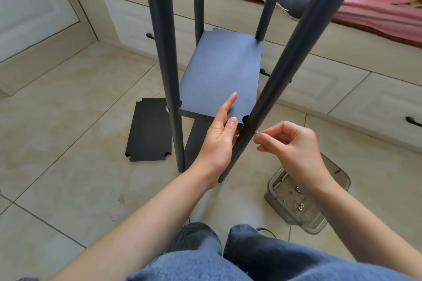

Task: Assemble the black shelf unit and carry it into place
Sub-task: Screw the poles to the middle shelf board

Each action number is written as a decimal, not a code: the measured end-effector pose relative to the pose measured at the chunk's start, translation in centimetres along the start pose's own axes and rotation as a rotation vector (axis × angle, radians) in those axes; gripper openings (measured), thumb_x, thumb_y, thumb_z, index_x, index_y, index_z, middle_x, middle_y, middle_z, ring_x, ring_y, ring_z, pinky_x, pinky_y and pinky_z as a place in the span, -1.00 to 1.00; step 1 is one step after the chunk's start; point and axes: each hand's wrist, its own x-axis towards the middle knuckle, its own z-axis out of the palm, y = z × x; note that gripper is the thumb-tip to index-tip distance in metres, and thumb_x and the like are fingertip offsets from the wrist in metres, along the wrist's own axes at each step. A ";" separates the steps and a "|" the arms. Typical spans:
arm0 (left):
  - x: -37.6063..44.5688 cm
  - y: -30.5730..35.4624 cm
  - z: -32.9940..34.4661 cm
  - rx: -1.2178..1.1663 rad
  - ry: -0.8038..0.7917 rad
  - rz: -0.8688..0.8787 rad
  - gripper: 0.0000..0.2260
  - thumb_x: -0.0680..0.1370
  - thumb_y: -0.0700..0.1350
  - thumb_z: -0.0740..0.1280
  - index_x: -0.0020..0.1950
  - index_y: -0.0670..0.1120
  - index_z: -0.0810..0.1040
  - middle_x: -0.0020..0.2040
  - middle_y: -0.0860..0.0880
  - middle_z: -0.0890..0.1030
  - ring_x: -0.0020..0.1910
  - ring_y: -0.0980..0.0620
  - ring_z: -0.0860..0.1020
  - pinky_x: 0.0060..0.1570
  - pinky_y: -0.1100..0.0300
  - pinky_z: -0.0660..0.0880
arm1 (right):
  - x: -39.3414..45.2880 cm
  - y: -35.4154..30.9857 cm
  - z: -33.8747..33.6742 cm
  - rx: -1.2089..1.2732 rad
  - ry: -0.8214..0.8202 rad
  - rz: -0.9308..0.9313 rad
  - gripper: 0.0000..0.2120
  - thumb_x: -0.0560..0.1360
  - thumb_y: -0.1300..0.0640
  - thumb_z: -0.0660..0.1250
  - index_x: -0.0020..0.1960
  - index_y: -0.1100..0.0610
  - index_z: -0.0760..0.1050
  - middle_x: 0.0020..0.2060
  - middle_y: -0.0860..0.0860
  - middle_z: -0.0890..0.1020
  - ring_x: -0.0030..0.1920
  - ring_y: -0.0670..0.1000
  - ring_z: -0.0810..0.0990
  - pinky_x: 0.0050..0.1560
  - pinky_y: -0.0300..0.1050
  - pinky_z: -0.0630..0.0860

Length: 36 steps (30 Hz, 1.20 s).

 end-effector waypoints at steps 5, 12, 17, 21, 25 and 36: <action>0.0 -0.1 0.0 0.000 0.002 -0.005 -0.59 0.73 -0.07 0.08 0.27 0.52 0.33 0.49 0.25 0.33 0.51 0.05 0.34 0.51 0.02 0.31 | -0.3 0.2 0.2 -0.089 0.012 -0.097 -0.89 0.43 0.18 0.51 -0.21 0.14 0.59 -0.33 0.01 0.69 -0.27 -0.02 0.69 -0.12 -0.07 0.66; 0.1 -0.2 -0.1 0.018 0.002 -0.001 -0.58 0.73 -0.07 0.08 0.26 0.53 0.36 0.37 0.31 0.40 0.46 0.06 0.41 0.47 0.04 0.36 | -0.6 -0.1 0.8 -0.037 0.049 -0.052 -0.89 0.46 0.23 0.49 -0.18 0.21 0.58 -0.30 0.06 0.69 -0.23 0.02 0.70 -0.04 0.09 0.65; 0.2 -0.3 -0.1 0.008 -0.002 0.002 -0.59 0.74 -0.07 0.08 0.26 0.52 0.35 0.48 0.18 0.37 0.46 0.04 0.41 0.48 0.02 0.35 | -0.9 -0.5 1.2 -0.194 0.113 -0.112 -0.87 0.47 0.16 0.48 -0.22 0.11 0.57 -0.35 -0.02 0.67 -0.25 0.02 0.68 -0.12 0.13 0.62; 0.2 -0.4 -0.1 0.010 -0.002 0.008 -0.59 0.73 -0.07 0.08 0.29 0.50 0.34 0.54 0.13 0.32 0.52 -0.01 0.34 0.50 -0.04 0.31 | -1.0 -0.8 1.3 -0.262 0.128 -0.168 -0.87 0.48 0.17 0.48 -0.22 0.13 0.57 -0.34 -0.03 0.65 -0.26 -0.02 0.67 -0.14 0.08 0.61; 0.3 -0.5 -0.2 0.011 0.001 0.010 -0.60 0.73 -0.08 0.07 0.34 0.46 0.33 0.56 0.12 0.30 0.55 -0.01 0.29 0.52 -0.06 0.28 | -1.1 -0.8 1.4 -0.339 0.138 -0.243 -0.87 0.48 0.18 0.48 -0.20 0.16 0.57 -0.35 -0.08 0.62 -0.31 -0.11 0.61 -0.22 -0.09 0.56; 0.1 -0.3 -0.2 0.014 0.000 0.014 -0.58 0.73 -0.07 0.08 0.30 0.53 0.31 0.55 0.17 0.29 0.54 0.02 0.31 0.52 -0.04 0.29 | -0.4 -0.4 0.7 0.001 0.043 -0.076 -0.89 0.41 0.20 0.53 -0.15 0.18 0.60 -0.29 0.04 0.70 -0.24 0.03 0.71 -0.05 0.07 0.66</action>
